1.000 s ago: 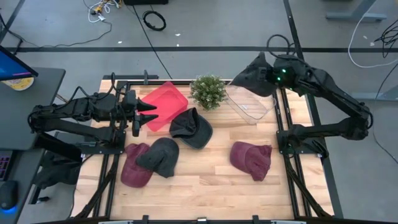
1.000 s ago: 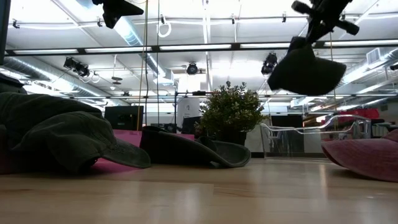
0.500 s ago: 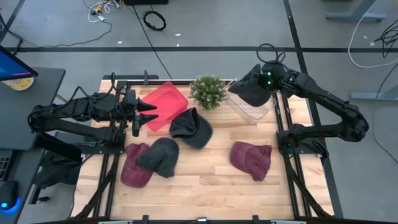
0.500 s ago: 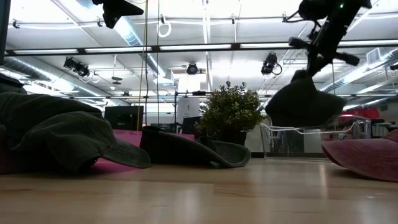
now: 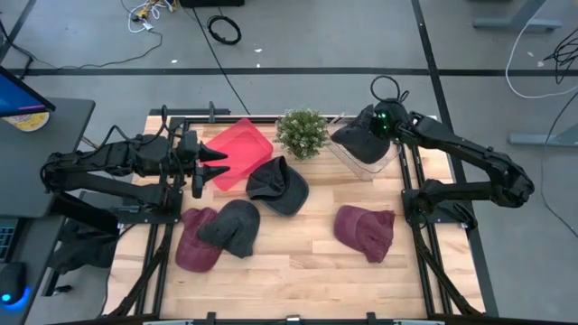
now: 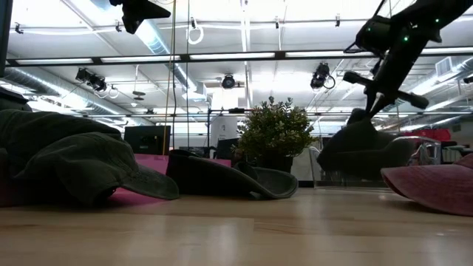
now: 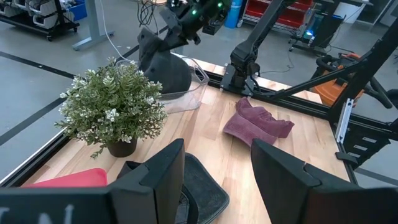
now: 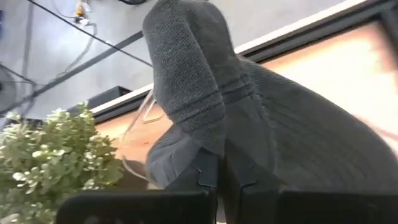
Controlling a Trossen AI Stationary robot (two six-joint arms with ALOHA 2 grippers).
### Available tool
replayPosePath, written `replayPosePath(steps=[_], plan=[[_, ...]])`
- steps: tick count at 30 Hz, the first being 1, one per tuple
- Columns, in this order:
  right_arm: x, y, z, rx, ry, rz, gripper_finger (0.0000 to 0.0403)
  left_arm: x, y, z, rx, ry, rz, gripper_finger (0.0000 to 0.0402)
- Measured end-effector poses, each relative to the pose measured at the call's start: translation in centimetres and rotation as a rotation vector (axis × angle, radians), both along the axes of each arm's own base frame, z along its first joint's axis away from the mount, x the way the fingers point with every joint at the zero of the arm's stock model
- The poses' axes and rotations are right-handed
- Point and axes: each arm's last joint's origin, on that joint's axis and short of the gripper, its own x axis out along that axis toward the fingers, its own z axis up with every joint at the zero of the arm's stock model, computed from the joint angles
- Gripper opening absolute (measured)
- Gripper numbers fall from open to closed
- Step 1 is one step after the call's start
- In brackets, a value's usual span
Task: Pick & Place hat
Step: Put the right black cap into the transparent bin
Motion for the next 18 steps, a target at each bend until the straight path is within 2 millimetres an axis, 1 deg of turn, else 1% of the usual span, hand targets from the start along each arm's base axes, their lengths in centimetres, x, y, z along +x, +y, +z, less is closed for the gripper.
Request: replayPosePath(steps=[5, 8, 10, 14, 18], plan=[[0.2, -0.1, -1.7, 0.035, -0.083, -0.009, 0.0, 0.0, 0.0, 0.0, 0.0, 0.0, 0.0, 0.019], [0.0, 0.0, -2.7, 0.059, -0.092, -0.026, 0.0, 0.0, 0.0, 0.0, 0.0, 0.0, 0.0, 0.019], [0.0, -0.1, -3.1, 0.05, -0.105, -0.019, 0.0, 0.0, 0.0, 0.0, 0.0, 0.0, 0.0, 0.019], [0.4, -0.4, -3.6, 0.01, -0.184, 0.028, 0.0, 0.0, 0.0, 0.0, 0.0, 0.0, 0.0, 0.019], [0.5, -0.5, -4.2, -0.005, -0.175, 0.056, 0.0, 0.0, 0.0, 0.0, 0.0, 0.0, 0.0, 0.019]])
